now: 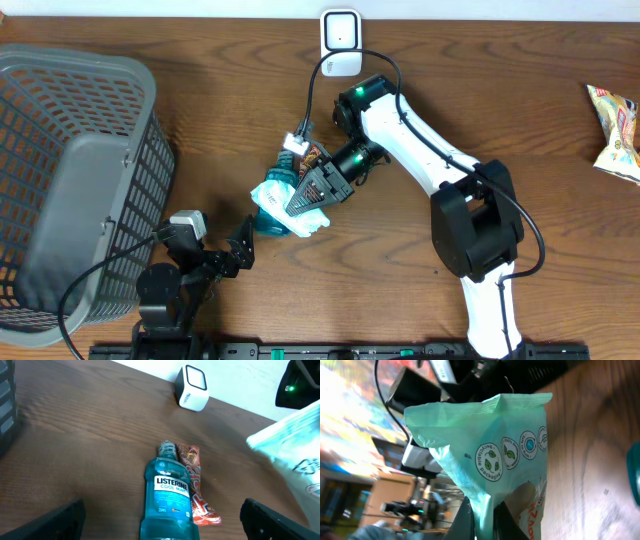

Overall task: Scan the item barcode
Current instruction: 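Lift the green wipe pack and pull it out beside the Listerine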

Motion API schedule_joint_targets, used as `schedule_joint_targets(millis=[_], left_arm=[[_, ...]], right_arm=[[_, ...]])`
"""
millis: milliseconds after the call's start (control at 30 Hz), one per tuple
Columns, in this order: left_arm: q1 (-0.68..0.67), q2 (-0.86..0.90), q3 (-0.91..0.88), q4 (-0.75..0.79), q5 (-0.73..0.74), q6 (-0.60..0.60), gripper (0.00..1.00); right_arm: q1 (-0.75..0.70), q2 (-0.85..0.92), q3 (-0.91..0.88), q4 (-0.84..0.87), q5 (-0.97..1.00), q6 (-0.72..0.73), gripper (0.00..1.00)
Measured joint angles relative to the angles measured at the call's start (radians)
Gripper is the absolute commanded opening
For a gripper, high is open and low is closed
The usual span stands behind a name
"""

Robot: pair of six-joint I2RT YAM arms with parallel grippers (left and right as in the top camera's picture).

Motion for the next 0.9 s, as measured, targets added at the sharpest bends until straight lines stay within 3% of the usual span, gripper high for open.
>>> schedule_joint_targets(millis=[267,700,900], left_arm=[[0.000,0.000,0.000,0.000,0.000,0.000,0.98],[0.000,0.000,0.000,0.000,0.000,0.000,0.98],[0.000,0.000,0.000,0.000,0.000,0.000,0.98]], right_arm=[[0.000,0.001,0.000,-0.004,-0.013,-0.175,0.01],[-0.044,-0.005,-0.021,-0.002,0.069,-0.031,0.01],[-0.083,-0.158,-0.251,-0.001,0.131,-0.014,0.01]])
